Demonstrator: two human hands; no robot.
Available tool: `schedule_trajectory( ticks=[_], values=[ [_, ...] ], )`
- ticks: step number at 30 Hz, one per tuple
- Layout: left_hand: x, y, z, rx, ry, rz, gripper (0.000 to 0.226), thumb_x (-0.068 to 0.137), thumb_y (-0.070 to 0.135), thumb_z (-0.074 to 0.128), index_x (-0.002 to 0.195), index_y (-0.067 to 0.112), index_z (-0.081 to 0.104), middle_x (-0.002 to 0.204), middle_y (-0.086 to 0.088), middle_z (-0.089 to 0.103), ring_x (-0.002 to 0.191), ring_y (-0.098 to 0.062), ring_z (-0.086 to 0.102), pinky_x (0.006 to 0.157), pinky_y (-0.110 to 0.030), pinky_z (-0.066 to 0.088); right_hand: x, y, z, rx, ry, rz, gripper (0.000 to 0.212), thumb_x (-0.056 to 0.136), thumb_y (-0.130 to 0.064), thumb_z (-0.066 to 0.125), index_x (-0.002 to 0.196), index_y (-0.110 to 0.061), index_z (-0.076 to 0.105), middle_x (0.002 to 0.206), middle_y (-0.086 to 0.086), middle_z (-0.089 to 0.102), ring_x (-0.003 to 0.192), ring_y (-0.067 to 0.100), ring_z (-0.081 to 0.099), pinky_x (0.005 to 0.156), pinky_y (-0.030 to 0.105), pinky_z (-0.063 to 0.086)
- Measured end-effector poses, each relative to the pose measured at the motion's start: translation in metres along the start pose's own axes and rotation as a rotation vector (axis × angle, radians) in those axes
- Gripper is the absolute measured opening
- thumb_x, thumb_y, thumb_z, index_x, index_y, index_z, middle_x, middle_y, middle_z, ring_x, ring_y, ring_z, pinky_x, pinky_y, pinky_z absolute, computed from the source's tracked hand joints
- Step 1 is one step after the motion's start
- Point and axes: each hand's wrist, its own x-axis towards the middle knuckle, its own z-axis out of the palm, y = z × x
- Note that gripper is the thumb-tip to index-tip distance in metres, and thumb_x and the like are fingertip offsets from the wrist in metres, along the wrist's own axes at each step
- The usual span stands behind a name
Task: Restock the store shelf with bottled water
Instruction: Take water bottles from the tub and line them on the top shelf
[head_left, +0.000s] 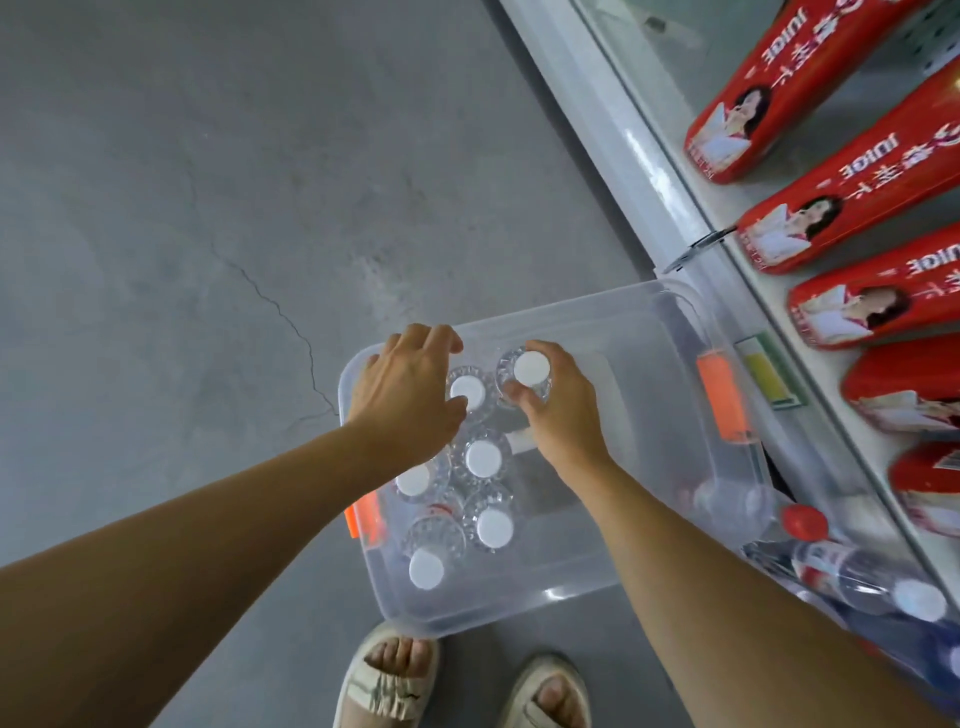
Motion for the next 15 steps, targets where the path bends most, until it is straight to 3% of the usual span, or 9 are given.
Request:
schedule_trajectory(
  ticks=[5, 10, 12, 15],
  values=[
    [-0.003, 0.007, -0.013, -0.006, 0.001, 0.043, 0.049, 0.086, 0.024, 0.063, 0.129, 0.018, 0.043, 0.135, -0.004, 0.045, 0.118, -0.022, 0.045, 0.093, -0.033, 0.038, -0.002, -0.008, -0.028, 0.12, 0.096, -0.035, 0.021, 0.083, -0.013, 0.07, 0.1, -0.017, 0.057, 0.086, -0.012, 0.059, 0.079, -0.003, 0.055, 0.071, 0.003, 0.039],
    [-0.013, 0.04, -0.048, -0.051, -0.02, 0.081, 0.047, 0.085, 0.023, 0.064, 0.127, 0.017, 0.044, 0.131, -0.005, 0.047, 0.116, -0.022, 0.046, 0.095, -0.033, 0.039, -0.02, -0.036, -0.09, 0.152, 0.134, -0.027, 0.02, 0.082, -0.016, 0.072, 0.093, -0.017, 0.055, 0.079, -0.008, 0.06, 0.07, -0.003, 0.055, 0.062, 0.006, 0.039],
    [-0.021, 0.061, -0.068, -0.067, -0.035, 0.109, 0.048, 0.085, 0.023, 0.065, 0.127, 0.017, 0.045, 0.129, -0.006, 0.049, 0.115, -0.022, 0.046, 0.094, -0.033, 0.04, -0.029, -0.052, -0.123, 0.181, 0.121, 0.006, 0.02, 0.082, -0.015, 0.072, 0.093, -0.015, 0.056, 0.078, -0.009, 0.06, 0.069, -0.005, 0.055, 0.063, 0.007, 0.041],
    [-0.035, 0.095, -0.105, -0.068, -0.078, 0.144, 0.049, 0.084, 0.022, 0.066, 0.128, 0.016, 0.044, 0.127, -0.005, 0.05, 0.112, -0.021, 0.048, 0.092, -0.033, 0.042, -0.044, -0.085, -0.177, 0.266, 0.09, 0.058, 0.021, 0.081, -0.011, 0.073, 0.093, -0.019, 0.057, 0.083, -0.005, 0.063, 0.076, 0.006, 0.057, 0.078, 0.023, 0.049]
  ],
)
